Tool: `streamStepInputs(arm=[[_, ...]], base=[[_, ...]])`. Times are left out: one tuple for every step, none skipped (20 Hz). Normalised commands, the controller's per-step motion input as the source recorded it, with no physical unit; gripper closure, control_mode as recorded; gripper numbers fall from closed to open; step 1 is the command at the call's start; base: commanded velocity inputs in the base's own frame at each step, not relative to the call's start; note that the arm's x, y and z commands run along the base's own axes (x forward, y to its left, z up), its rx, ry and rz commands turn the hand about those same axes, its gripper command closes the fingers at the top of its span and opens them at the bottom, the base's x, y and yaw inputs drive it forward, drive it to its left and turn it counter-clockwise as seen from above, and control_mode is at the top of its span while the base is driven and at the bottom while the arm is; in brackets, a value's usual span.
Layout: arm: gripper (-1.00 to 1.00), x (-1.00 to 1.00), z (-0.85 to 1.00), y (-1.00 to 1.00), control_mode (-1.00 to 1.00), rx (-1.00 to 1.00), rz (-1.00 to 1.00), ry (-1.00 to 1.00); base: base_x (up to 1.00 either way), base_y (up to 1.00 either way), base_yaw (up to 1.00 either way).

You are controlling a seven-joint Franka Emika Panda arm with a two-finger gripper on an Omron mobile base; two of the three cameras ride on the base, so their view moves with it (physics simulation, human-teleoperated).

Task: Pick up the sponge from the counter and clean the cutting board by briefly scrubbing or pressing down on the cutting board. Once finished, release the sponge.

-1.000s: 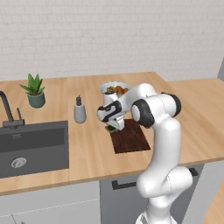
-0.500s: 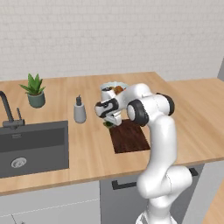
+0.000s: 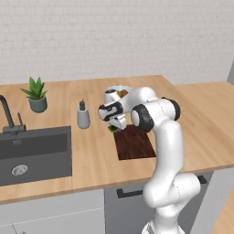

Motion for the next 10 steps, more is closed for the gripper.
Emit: streamStepInputs(arm=[[1.00,-0.41,0.11,0.00,-1.00,0.00,-0.20,-0.18],[1.00,-0.17,0.06,0.00,-1.00,0.00,-0.23,-0.15],[1.00,-0.17,0.04,0.00,-1.00,0.00,-0.24,-0.17],[1.00,-0.21,0.02,0.00,-1.00,0.00,-0.25,-0.19],[1.00,-0.31,0.11,0.00,-1.00,0.00,-0.26,-0.22],[1.00,-0.43,0.12,0.00,-1.00,0.00,-0.26,-0.23],[1.00,-0.32,0.00,0.00,-1.00,0.00,-0.24,-0.18],[1.00,-0.28,0.00,-0.05,-1.00,0.00,-0.23,-0.10],[1.00,-0.18,0.00,-0.16,-1.00,0.00,-0.27,-0.01],[1.00,-0.14,0.00,-0.04,-1.00,0.00,-0.30,0.00]], base=[[0.00,0.00,0.00],[0.00,0.00,0.00],[0.00,0.00,0.00],[0.00,0.00,0.00],[0.00,0.00,0.00],[0.00,0.00,0.00],[0.00,0.00,0.00],[0.00,0.00,0.00],[0.00,0.00,0.00],[0.00,0.00,0.00]])
